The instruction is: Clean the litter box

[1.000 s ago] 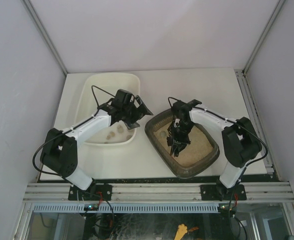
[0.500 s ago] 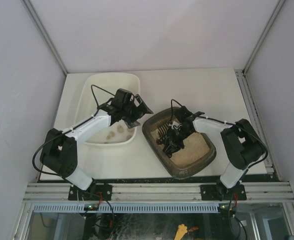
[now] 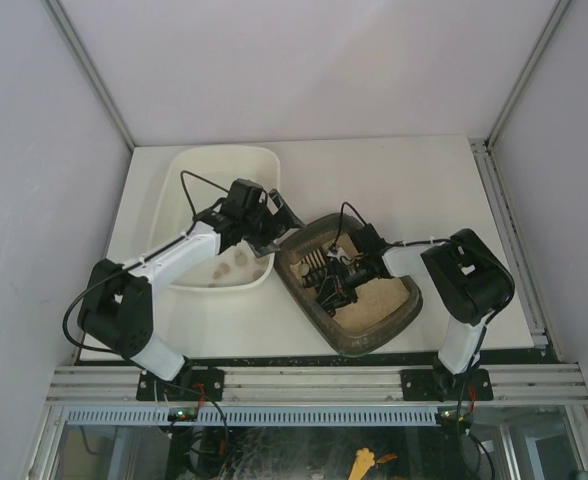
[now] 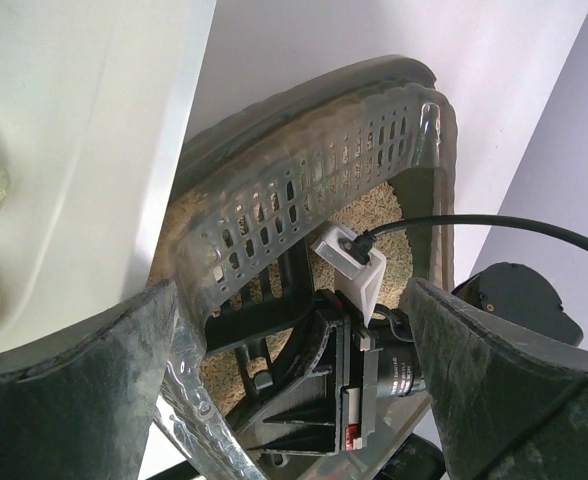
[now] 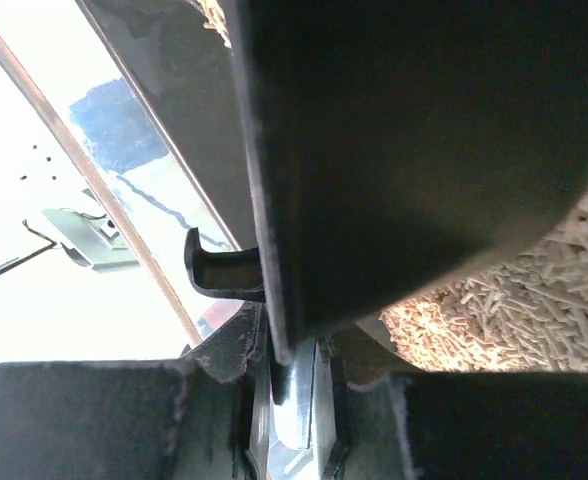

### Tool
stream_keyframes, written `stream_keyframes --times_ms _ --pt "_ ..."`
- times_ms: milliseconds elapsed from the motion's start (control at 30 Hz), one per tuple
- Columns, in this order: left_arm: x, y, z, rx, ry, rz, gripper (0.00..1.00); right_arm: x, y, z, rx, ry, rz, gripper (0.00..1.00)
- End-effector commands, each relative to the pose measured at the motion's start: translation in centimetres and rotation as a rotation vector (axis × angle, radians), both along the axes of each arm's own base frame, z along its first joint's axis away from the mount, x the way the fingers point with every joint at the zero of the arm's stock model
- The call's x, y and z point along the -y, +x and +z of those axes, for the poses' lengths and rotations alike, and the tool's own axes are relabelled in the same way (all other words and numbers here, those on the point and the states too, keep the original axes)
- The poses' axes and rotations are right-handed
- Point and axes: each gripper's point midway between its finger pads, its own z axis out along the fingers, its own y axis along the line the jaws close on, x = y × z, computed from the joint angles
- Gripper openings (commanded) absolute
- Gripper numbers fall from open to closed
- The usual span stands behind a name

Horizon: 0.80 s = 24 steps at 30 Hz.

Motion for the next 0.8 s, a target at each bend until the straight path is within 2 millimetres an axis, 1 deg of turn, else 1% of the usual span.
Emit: stream_keyframes --times_ms 0,100,200,400,567,633,667,767 --pt "-0.3 0.3 1.5 0.069 -0.019 -0.008 1.00 1.0 -0.7 -0.4 -0.070 -0.064 -0.060 0.00" --pt "-0.2 0.3 1.5 0.069 -0.020 -0.010 1.00 2.0 -0.9 0.5 -0.028 -0.104 -0.070 0.00" --pt "-0.2 0.2 1.5 0.069 -0.021 -0.011 1.00 3.2 -1.6 1.4 -0.004 -0.141 -0.067 0.00" --pt "-0.3 0.2 1.4 0.077 -0.022 -0.011 1.00 5.2 -3.1 1.8 0.004 -0.223 -0.053 0.00" --pt "-0.7 0.5 1.6 0.097 0.009 -0.039 1.00 6.1 -3.2 2.6 0.039 -0.220 -0.071 0.00" --pt "-0.7 0.7 2.4 0.118 0.026 -0.082 1.00 6.3 -3.0 3.1 0.075 -0.207 -0.078 0.00" --pt "-0.6 0.7 3.1 0.143 0.036 -0.113 1.00 6.4 -2.9 3.4 0.094 -0.200 -0.083 0.00" --pt "-1.2 1.2 5.5 0.240 0.104 -0.178 1.00 6.4 -2.7 4.0 0.163 -0.177 -0.097 0.00"
